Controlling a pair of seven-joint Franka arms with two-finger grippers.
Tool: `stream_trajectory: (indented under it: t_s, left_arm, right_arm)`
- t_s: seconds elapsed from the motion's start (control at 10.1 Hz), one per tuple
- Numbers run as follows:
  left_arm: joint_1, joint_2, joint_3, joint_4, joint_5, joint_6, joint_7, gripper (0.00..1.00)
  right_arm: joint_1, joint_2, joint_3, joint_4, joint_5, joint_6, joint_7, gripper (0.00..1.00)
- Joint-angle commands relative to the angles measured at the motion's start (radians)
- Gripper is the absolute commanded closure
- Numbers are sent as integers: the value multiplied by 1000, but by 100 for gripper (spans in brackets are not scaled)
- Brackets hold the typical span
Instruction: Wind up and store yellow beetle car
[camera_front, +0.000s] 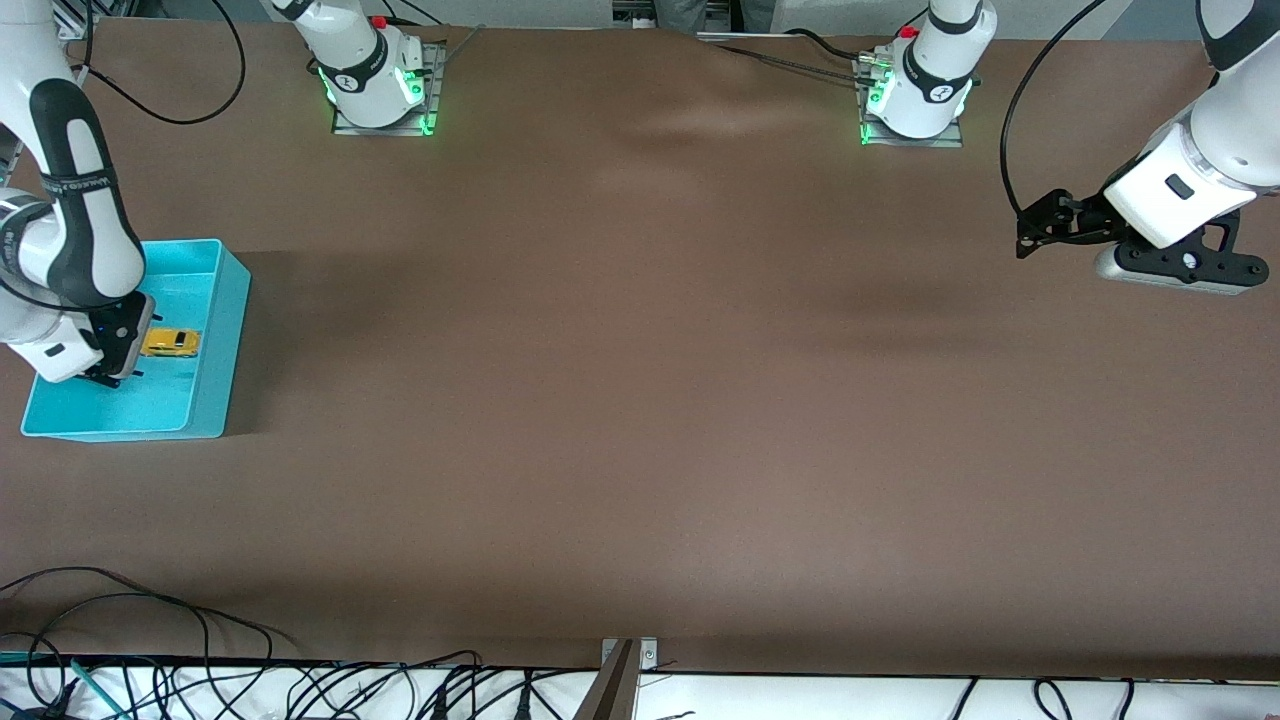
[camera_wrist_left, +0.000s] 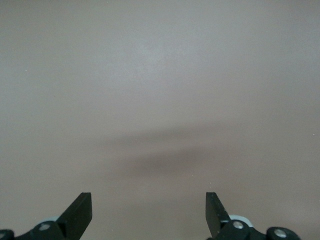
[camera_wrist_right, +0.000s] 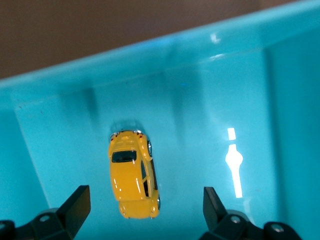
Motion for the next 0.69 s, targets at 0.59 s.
stream_trajectory:
  t_s: [0.59]
  left_arm:
    - [0, 1, 1, 19, -14, -19, 1, 0]
  right_arm:
    - [-1, -258, 260, 287, 7, -475, 639, 0]
